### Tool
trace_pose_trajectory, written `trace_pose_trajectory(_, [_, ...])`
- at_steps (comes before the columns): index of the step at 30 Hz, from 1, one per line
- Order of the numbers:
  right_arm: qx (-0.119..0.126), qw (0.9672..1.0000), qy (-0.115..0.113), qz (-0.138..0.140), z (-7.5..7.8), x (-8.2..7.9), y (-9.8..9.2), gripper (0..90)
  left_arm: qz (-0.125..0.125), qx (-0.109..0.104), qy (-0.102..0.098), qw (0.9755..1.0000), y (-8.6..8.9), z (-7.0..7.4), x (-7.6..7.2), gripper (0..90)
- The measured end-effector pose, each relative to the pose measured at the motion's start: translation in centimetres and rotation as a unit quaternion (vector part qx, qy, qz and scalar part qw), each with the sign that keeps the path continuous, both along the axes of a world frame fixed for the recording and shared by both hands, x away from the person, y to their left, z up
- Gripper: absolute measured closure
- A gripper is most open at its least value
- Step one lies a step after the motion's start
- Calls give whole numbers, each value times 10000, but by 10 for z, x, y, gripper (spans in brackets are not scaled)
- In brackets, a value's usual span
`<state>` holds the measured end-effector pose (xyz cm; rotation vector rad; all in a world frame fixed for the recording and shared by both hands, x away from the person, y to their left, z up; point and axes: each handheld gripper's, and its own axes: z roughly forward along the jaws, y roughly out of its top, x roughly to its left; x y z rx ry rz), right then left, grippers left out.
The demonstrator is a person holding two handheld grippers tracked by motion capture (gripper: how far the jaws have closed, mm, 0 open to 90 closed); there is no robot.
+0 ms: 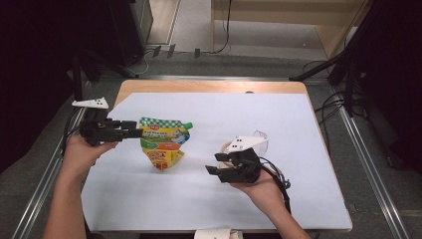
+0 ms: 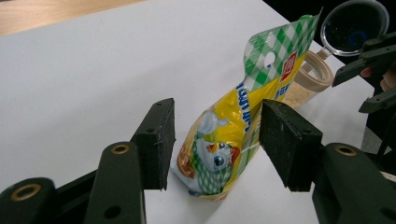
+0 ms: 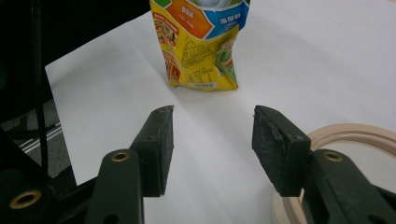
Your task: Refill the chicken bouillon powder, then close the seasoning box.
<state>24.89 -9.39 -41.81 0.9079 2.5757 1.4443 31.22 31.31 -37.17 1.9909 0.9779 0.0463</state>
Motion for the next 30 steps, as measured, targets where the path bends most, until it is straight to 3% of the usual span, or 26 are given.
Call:
trace_pose_trajectory(9, [51,10000,-7,-65,10,2,-8,519,127,148,150,9997,6,-14,3,415])
trace_pose_trajectory(19, [61,9999,-11,-96,17,4,-14,525,92,91,58,9999,11,-14,0,418])
trace_pose_trajectory(30, [135,9995,-136,-233,35,6,-30,574,267,272,79,9992,13,-22,2,423])
